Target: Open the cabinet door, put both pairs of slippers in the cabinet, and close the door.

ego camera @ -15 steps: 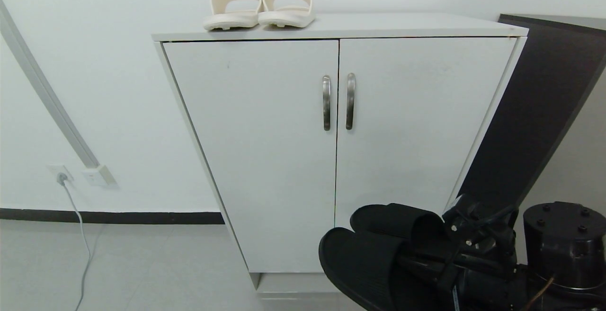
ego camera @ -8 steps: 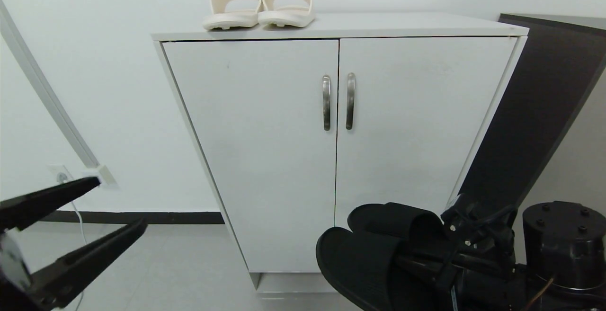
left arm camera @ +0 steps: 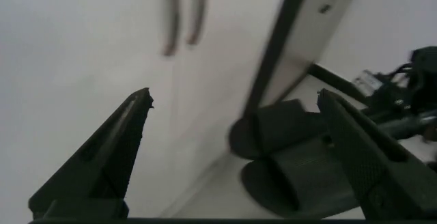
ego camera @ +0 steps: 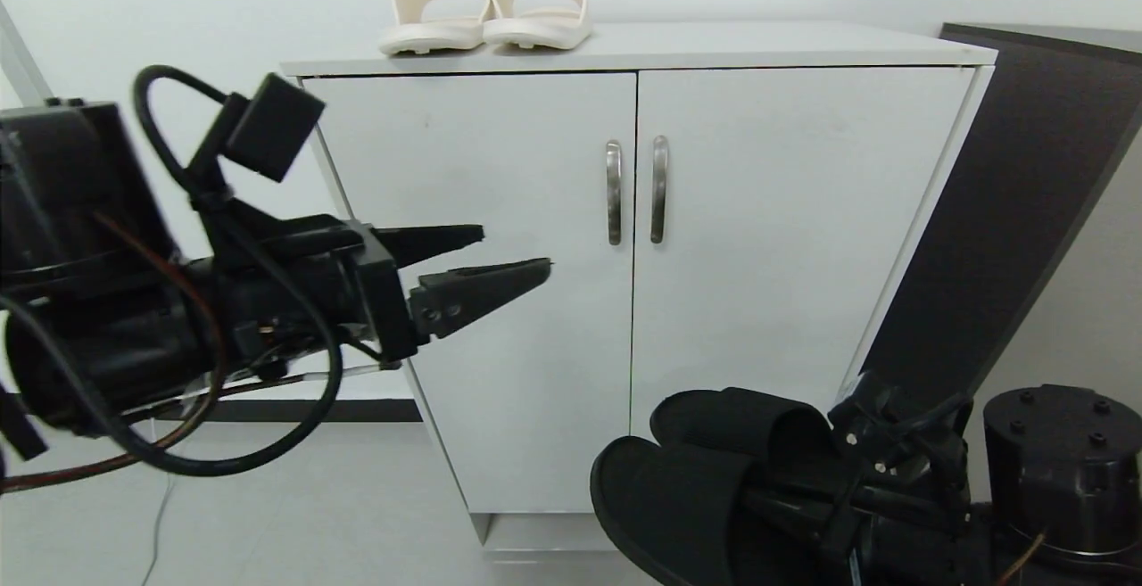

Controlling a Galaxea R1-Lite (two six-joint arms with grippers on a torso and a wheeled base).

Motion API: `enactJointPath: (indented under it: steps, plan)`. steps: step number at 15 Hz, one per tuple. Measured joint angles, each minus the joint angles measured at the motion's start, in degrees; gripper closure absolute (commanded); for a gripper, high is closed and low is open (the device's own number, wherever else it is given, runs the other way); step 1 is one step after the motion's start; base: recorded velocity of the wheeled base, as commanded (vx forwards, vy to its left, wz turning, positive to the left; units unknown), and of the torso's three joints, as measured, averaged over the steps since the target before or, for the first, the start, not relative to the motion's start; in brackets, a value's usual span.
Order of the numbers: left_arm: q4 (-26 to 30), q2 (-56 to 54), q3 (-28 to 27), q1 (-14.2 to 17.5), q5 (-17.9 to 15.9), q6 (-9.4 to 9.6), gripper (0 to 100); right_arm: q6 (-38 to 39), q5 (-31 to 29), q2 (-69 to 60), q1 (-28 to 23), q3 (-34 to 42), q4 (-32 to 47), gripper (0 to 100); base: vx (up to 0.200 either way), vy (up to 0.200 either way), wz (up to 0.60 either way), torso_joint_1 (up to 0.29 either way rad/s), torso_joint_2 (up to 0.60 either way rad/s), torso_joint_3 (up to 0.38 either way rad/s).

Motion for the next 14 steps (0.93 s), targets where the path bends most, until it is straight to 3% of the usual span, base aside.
enactJointPath:
  steps: [2, 5, 9, 11, 14]
  plan:
    - [-0.1, 4.5, -4.9, -3.9, -0.1, -1.21, 0, 0.0, 0.0, 0.1, 0.3, 0.2, 0.1, 100, 0.000, 0.000, 0.00, 0.000, 0.00, 0.000]
    - [2.0, 11.0, -13.0, -6.8, -1.5, -1.78, 0, 0.1, 0.0, 0.1, 0.5, 0.4, 0.1, 100, 0.000, 0.000, 0.00, 0.000, 0.00, 0.000]
    - [4.7, 17.5, -21.5, -7.8, -6.5, -6.22, 0, 0.1, 0.0, 0.2, 0.5, 0.4, 0.1, 100, 0.000, 0.000, 0.00, 0.000, 0.00, 0.000]
    - [4.8, 20.1, -25.5, -7.8, -7.3, -10.00, 0, 0.1, 0.0, 0.2, 0.4, 0.4, 0.1, 100, 0.000, 0.000, 0.00, 0.000, 0.00, 0.000]
    - [5.0, 23.4, -30.1, -7.9, -7.0, -11.34, 0, 0.1, 0.0, 0.5, 0.4, 0.5, 0.1, 100, 0.000, 0.000, 0.00, 0.000, 0.00, 0.000]
